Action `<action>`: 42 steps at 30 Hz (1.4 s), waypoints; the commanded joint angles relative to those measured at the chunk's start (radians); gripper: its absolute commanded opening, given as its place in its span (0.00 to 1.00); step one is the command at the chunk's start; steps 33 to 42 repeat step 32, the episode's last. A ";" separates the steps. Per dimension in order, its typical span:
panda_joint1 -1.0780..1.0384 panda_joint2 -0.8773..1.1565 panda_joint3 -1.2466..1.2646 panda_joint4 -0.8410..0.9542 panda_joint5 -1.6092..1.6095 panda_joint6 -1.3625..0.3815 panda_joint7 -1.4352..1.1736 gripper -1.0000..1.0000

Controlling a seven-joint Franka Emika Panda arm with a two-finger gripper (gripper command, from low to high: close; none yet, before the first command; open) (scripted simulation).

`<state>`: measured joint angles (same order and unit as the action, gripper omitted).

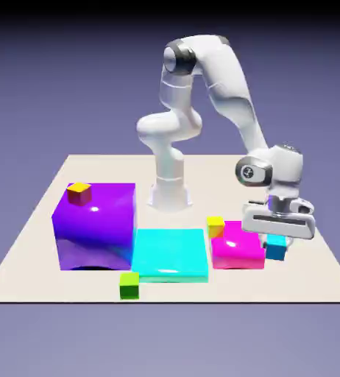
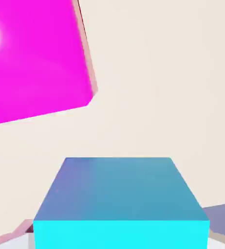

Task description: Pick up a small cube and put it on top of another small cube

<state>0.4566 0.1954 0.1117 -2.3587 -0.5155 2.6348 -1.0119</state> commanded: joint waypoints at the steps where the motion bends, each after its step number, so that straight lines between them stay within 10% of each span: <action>1: 0.006 -0.036 -0.008 -0.025 0.011 -0.018 0.031 0.00; 17: 0.098 -0.606 -0.142 -0.411 0.177 -0.317 0.514 0.00; 24: 0.050 -0.419 -0.160 -0.459 0.065 -0.084 0.592 0.00; 25: 0.050 -0.419 -0.160 -0.459 0.065 -0.084 0.592 1.00; 42: 0.098 -0.606 -0.142 -0.411 0.177 -0.317 0.514 1.00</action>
